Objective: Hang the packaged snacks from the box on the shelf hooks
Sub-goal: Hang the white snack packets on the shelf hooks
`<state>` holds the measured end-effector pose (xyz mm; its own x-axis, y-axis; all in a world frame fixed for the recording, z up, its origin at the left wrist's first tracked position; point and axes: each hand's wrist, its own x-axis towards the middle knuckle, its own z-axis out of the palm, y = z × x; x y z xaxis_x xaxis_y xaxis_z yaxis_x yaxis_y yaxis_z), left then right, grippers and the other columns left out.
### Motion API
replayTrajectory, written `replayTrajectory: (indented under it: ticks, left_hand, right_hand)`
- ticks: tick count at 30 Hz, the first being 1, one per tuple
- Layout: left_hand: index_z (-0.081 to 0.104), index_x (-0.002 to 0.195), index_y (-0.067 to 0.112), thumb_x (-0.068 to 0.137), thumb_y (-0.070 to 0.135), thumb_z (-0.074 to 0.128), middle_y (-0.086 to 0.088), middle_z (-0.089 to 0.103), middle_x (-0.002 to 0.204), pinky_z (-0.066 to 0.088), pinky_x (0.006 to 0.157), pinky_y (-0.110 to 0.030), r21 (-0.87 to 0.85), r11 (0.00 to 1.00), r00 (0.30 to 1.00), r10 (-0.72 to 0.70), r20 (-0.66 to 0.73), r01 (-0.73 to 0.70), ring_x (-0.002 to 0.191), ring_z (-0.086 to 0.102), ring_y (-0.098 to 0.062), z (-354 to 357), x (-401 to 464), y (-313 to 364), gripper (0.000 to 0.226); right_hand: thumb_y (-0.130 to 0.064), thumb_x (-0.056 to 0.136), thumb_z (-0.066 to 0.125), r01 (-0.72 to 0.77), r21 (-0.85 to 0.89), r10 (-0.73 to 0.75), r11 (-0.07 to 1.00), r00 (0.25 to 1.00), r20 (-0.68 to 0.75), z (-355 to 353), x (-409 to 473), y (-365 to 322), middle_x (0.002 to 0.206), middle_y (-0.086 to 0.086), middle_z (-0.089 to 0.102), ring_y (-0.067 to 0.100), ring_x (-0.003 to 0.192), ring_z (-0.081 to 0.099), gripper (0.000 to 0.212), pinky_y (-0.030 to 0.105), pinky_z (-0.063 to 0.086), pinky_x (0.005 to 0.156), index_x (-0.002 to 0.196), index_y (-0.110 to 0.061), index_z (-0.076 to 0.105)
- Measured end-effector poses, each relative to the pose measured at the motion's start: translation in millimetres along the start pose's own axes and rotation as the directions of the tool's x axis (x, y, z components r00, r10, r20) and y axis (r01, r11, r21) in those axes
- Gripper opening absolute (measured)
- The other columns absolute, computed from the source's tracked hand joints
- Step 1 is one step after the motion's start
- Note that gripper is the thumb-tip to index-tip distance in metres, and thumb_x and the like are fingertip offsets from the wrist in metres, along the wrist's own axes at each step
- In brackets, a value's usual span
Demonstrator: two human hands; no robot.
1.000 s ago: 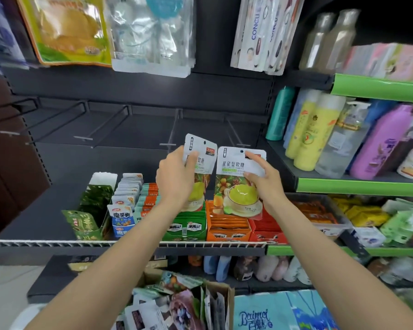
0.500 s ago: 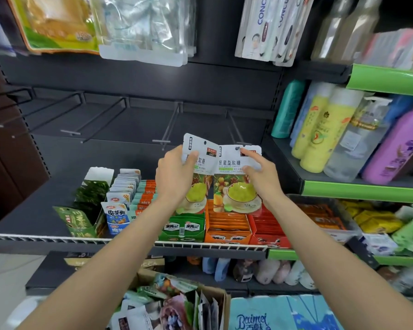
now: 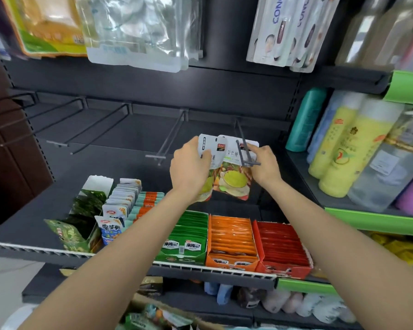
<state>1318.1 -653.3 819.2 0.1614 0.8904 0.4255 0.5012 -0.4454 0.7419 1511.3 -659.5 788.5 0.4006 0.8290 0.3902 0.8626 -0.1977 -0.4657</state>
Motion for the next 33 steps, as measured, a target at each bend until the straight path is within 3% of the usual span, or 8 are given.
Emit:
replayTrajectory:
  ticks: [4, 8, 12, 17, 20, 24, 28, 33]
  left_hand:
    - [0.061, 0.108, 0.021, 0.09, 0.019, 0.05, 0.001, 0.069, 0.106, 0.052, 0.08, -0.043, -0.007, 1.0, 1.0, -0.021, -0.002, 0.021, 0.099, 0.063, -0.026, 12.7, 15.3, 3.6, 0.022]
    - [0.061, 0.108, 0.02, 0.09, 0.018, 0.05, 0.0, 0.069, 0.108, 0.052, 0.082, -0.044, -0.001, 0.999, 0.999, -0.033, 0.004, 0.033, 0.1, 0.063, -0.026, 20.1, 20.1, 0.6, 0.021]
    - [0.061, 0.111, 0.021, 0.091, 0.018, 0.051, 0.001, 0.069, 0.11, 0.052, 0.082, -0.042, -0.008, 1.0, 1.0, -0.022, 0.012, 0.022, 0.1, 0.063, -0.024, 20.4, 21.4, -4.3, 0.023]
    - [0.062, 0.107, 0.022, 0.091, 0.017, 0.053, 0.003, 0.07, 0.109, 0.05, 0.075, -0.029, -0.055, 0.998, 0.999, -0.034, 0.029, 0.035, 0.1, 0.064, -0.02, 15.6, 18.2, -4.4, 0.02]
    - [0.063, 0.104, 0.023, 0.091, 0.017, 0.055, 0.005, 0.07, 0.106, 0.049, 0.074, -0.026, -0.117, 0.991, 0.997, -0.064, 0.048, 0.07, 0.099, 0.064, -0.015, 10.9, 8.4, -5.9, 0.017]
    - [0.061, 0.102, 0.019, 0.088, 0.016, 0.059, 0.003, 0.069, 0.102, 0.048, 0.078, -0.029, -0.155, 0.98, 0.991, -0.113, 0.066, 0.123, 0.096, 0.063, -0.019, 3.1, -13.2, -11.4, 0.014]
    - [0.047, 0.106, 0.024, 0.085, 0.009, 0.065, 0.002, 0.066, 0.098, 0.052, 0.082, -0.038, -0.306, 0.934, 0.979, -0.147, 0.139, 0.184, 0.095, 0.064, -0.02, -4.5, -41.5, -22.6, 0.031]
    - [0.048, 0.104, 0.028, 0.086, 0.004, 0.064, -0.007, 0.069, 0.099, 0.058, 0.073, -0.044, -0.508, 0.836, 0.956, -0.063, 0.286, 0.207, 0.088, 0.069, -0.021, -1.7, -64.5, -19.6, 0.034]
  right_hand:
    - [-0.005, 0.094, 0.044, -0.014, -0.029, 0.017, 0.999, 0.992, 0.124, 14.7, 38.3, 10.6, 0.121, 0.017, 0.042, 0.02, 0.089, 0.043, 0.056, 0.026, 0.036, 0.072, 0.145, -0.026, 0.034]
    - [-0.012, 0.099, 0.038, -0.061, 0.02, 0.057, 0.998, 0.985, 0.163, 19.0, 62.3, 11.0, 0.131, 0.02, 0.035, 0.036, 0.116, 0.045, 0.048, 0.037, 0.04, 0.099, 0.144, -0.026, 0.034]
    - [-0.006, 0.097, 0.036, -0.091, -0.02, 0.093, 0.996, 0.98, 0.177, 20.5, 78.0, 11.1, 0.139, 0.02, 0.028, 0.039, 0.116, 0.045, 0.054, 0.036, 0.038, 0.097, 0.146, -0.028, 0.03]
    - [-0.016, 0.1, 0.04, -0.176, 0.131, 0.151, 0.976, 0.972, 0.178, 15.1, 67.0, 2.0, 0.144, 0.018, 0.026, 0.034, 0.113, 0.05, 0.049, 0.031, 0.038, 0.099, 0.146, -0.026, 0.031]
    - [-0.016, 0.095, 0.05, -0.183, 0.351, 0.138, 0.919, 0.979, 0.148, 11.6, 43.0, 3.5, 0.13, 0.006, 0.049, 0.017, 0.102, 0.055, 0.048, 0.029, 0.047, 0.092, 0.141, -0.023, 0.042]
    - [-0.005, 0.095, 0.044, -0.284, 0.689, 0.24, 0.667, 0.957, 0.162, -15.8, -25.2, -5.6, 0.104, 0.002, 0.063, 0.009, 0.088, 0.06, 0.028, 0.016, 0.05, 0.065, 0.117, -0.014, 0.059]
    - [-0.007, 0.094, 0.049, -0.24, 0.771, 0.222, 0.59, 0.966, 0.13, -32.2, -89.1, -12.8, 0.103, 0.003, 0.068, 0.011, 0.094, 0.065, 0.024, 0.023, 0.053, 0.075, 0.107, -0.025, 0.059]
    - [-0.007, 0.09, 0.058, -0.09, 0.798, 0.057, 0.596, 0.996, 0.07, -38.3, -128.3, -23.8, 0.093, -0.001, 0.07, 0.004, 0.083, 0.068, 0.033, 0.021, 0.054, 0.066, 0.112, -0.03, 0.052]
